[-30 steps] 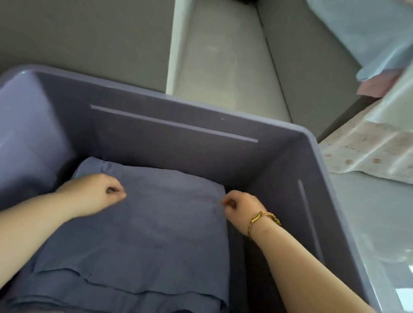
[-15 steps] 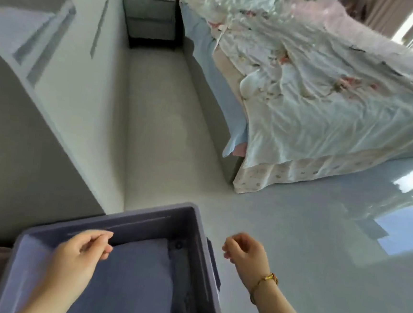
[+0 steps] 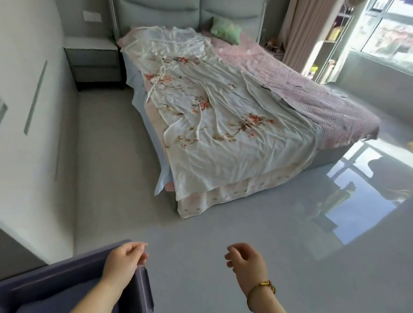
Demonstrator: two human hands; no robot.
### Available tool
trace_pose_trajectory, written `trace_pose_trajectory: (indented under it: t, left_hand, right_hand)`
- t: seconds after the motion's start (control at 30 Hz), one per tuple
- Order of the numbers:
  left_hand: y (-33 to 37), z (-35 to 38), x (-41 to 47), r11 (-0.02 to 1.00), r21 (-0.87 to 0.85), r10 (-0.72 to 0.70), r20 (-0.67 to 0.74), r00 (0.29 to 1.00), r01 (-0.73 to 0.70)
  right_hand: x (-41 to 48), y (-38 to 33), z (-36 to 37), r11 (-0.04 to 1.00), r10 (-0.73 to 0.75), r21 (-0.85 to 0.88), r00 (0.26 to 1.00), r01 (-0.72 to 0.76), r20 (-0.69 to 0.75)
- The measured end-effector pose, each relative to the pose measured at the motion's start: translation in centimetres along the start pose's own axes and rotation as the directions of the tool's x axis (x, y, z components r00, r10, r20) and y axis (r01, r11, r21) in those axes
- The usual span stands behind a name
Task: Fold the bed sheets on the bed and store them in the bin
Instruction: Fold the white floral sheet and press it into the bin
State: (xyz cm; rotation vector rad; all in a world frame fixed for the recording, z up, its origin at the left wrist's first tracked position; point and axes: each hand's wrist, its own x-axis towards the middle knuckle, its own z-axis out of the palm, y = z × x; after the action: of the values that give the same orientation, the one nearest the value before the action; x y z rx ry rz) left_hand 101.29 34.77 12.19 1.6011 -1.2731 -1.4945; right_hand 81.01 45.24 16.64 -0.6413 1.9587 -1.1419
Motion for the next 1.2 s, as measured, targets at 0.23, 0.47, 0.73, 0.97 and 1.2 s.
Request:
trace_pose_trajectory:
  t: [0.23, 0.47, 0.73, 0.97, 1.2]
  left_hand:
    - [3.9, 4.7, 10.3, 0.993, -0.108, -0.058, -0.041, 0.997, 0.053]
    - [8.9, 12.7, 28.2, 0.994, 0.018, -0.107, -0.009, 0.994, 0.107]
    - [11.7, 16.8, 45.7, 0.936, 0.254, -0.240, -0.045, 0.970, 0.244]
    - [11.1, 19.5, 54.3, 0.876, 0.309, -0.347, -0.130, 0.929, 0.371]
    - [10.2, 19.1, 57.2, 0.847, 0.245, -0.413, -0.256, 0.874, 0.472]
  right_hand:
    - [8.9, -2.0, -1.1, 0.996, 0.056, -0.071, 0.998, -0.054, 0.022]
    - [28.0, -6.7, 1.8, 0.988, 0.101, -0.118, 0.994, -0.095, 0.046]
    - [42.8, -8.1, 5.8, 0.973, 0.194, -0.141, 0.977, -0.180, 0.093]
    - [50.6, -6.5, 7.8, 0.946, 0.277, -0.202, 0.957, -0.255, 0.090]
    - [53.0, -7.1, 7.9, 0.939, 0.337, -0.090, 0.940, -0.332, 0.051]
